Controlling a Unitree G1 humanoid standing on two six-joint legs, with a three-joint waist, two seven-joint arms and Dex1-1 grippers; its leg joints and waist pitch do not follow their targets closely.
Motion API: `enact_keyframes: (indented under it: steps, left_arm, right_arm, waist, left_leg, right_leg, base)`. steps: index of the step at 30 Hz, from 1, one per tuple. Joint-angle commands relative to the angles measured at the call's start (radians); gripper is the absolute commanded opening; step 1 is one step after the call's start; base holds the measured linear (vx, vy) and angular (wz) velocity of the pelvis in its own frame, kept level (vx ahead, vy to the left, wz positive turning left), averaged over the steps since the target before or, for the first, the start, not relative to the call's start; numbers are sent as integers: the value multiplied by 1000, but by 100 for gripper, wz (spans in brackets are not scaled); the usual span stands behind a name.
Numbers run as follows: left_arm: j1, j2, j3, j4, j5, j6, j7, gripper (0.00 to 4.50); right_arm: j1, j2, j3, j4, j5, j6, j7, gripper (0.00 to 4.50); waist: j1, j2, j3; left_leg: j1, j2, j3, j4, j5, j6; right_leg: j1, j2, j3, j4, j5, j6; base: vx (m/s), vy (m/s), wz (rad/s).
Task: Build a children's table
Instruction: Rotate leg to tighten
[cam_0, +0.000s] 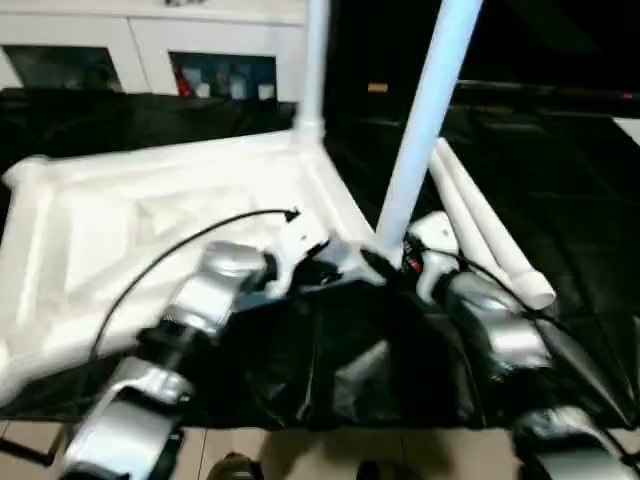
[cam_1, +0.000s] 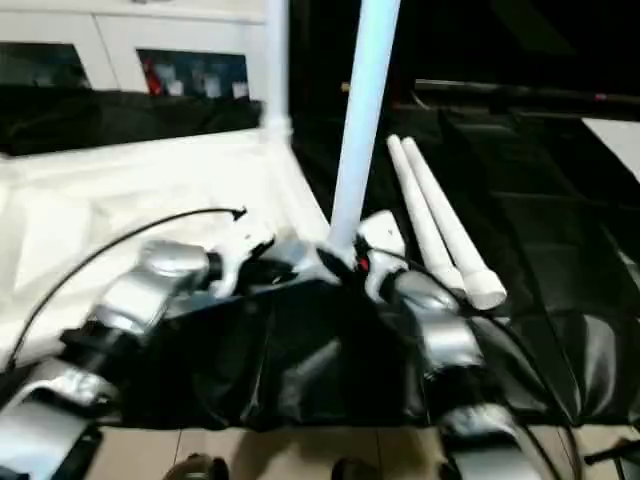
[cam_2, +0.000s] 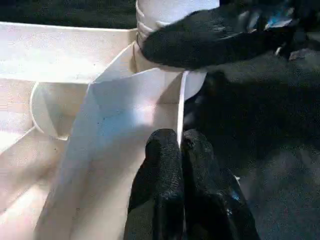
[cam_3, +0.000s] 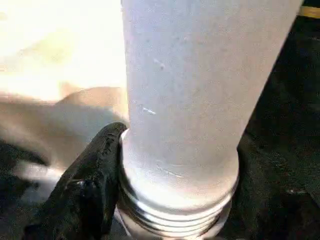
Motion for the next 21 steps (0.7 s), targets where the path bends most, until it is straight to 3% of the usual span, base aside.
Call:
enact_keyframes:
  steps: [1,3,6,7,11,13,16,17,21]
  left_arm:
    - [-40,-38,39,-22,-7,-31,101,0]
    - [-28,-47,25,-22,-6,-53,91,0]
    - [-8,-48,2,-28,-10,-93,44,0]
    - [0,-42,-6,-34,-18,-104,12,0]
    - [28,-9,-37,-69,-32,-132,-72,0]
    - [45,29,-51,-101,-52,-130,-156,0]
    - [50,53,-52,-105,-56,-139,-204,0]
    - [50,72,-54,-105,-60,-140,-237,0]
    - [48,129,-63,-103,-68,-146,-326,0]
  right_arm:
    - [17,60,54,60,-20,6,-11,274]
    - [16,74,59,59,-14,-14,12,344]
    - [18,82,51,50,8,-16,61,350]
    - [22,75,51,39,11,-18,78,380]
    - [28,38,63,19,-3,-62,105,406]
    - [57,-18,68,-42,31,-50,221,406]
    - [82,-67,85,-83,34,-63,309,406]
    - [106,-107,100,-124,44,-65,388,406]
    - [149,-202,116,-200,71,-53,552,406]
  waist:
    - [4,-6,-91]
    - [7,-7,-92]
    - [10,-6,-94]
    - [10,-8,-93]
    - [12,-7,-93]
    - [14,-3,-90]
    - [17,0,-89]
    - [22,0,-89]
    - [24,-2,-87]
  left_leg:
    - [23,12,-13,-70,-308,-8]
    - [18,12,-12,-70,-289,5]
    - [14,13,-11,-70,-267,19]
    - [14,13,-11,-70,-264,21]
    - [14,14,-11,-71,-268,26]
    - [21,16,-10,-72,-289,27]
    - [19,18,-10,-74,-290,24]
    - [26,18,-8,-72,-300,26]
    - [20,18,-10,-74,-304,33]
  right_leg:
    - [48,-40,24,-89,-400,-152]
    - [53,-38,26,-84,-341,-162]
    - [58,-38,26,-76,-286,-175]
    - [58,-39,26,-76,-284,-176]
    - [59,-42,27,-77,-303,-173]
    - [55,-39,28,-83,-324,-174]
    - [55,-38,29,-79,-306,-183]
    - [52,-37,30,-79,-300,-186]
    - [56,-39,30,-80,-317,-183]
  base:
    - [0,0,0]
    - [0,0,0]
    - [0,0,0]
    - [0,0,0]
    - [0,0,0]
    - [0,0,0]
    - [0,0,0]
    - [0,0,0]
    - [0,0,0]
